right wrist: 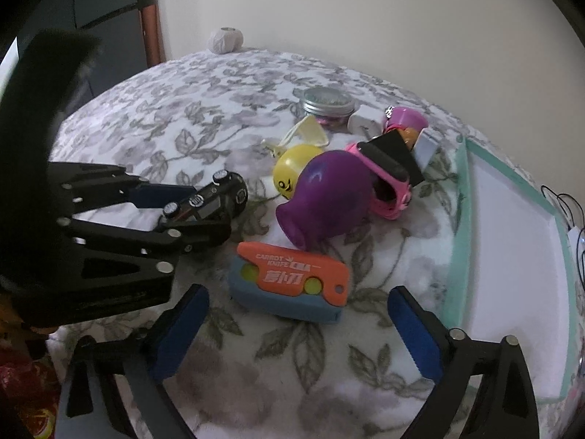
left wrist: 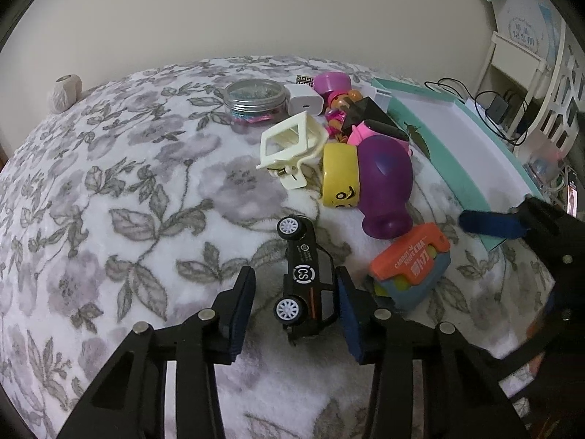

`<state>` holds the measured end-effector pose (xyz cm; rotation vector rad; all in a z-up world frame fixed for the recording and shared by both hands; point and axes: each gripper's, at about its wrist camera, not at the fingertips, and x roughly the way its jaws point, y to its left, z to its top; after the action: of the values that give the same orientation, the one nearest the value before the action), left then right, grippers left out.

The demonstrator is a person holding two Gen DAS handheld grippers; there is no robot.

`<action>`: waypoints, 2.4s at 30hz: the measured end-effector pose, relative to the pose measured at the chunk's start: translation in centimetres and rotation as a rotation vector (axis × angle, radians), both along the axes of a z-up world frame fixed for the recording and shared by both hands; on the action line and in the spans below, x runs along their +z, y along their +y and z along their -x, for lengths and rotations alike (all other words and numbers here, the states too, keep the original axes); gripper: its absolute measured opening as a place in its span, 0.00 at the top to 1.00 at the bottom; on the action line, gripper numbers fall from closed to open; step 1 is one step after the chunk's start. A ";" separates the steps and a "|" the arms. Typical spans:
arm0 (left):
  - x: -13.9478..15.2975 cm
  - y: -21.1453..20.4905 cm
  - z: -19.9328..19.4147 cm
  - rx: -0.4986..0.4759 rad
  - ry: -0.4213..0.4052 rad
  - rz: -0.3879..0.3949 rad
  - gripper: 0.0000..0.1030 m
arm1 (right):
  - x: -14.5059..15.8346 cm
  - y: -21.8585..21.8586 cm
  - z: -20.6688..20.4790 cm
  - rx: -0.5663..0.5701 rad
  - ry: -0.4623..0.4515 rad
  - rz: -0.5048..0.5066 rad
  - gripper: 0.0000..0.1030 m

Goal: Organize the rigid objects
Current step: 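Grasp the black toy car with the left tool while the right tool grasps the carrot knife toy, then carry the black car and carrot knife toy over the teal box lid with both tools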

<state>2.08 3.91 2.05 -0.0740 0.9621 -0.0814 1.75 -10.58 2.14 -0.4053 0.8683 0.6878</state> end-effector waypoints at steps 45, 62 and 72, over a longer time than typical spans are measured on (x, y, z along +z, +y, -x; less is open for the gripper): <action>12.1 -2.6 -4.3 0.025 -0.170 -0.009 0.73 | 7.4 -4.2 -4.9 -0.214 -0.035 -0.122 0.28; 14.4 -10.2 -15.1 0.125 -0.133 0.006 0.73 | 15.3 -13.4 -14.6 -0.659 -0.132 -0.272 0.28; 10.6 -13.9 -17.9 0.151 -0.090 0.062 0.72 | 12.5 -17.0 -17.9 -0.799 -0.145 -0.218 0.28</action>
<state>20.01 -10.02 12.66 -0.1981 0.8612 0.0242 19.70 -27.60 14.69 0.1011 0.7262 0.0077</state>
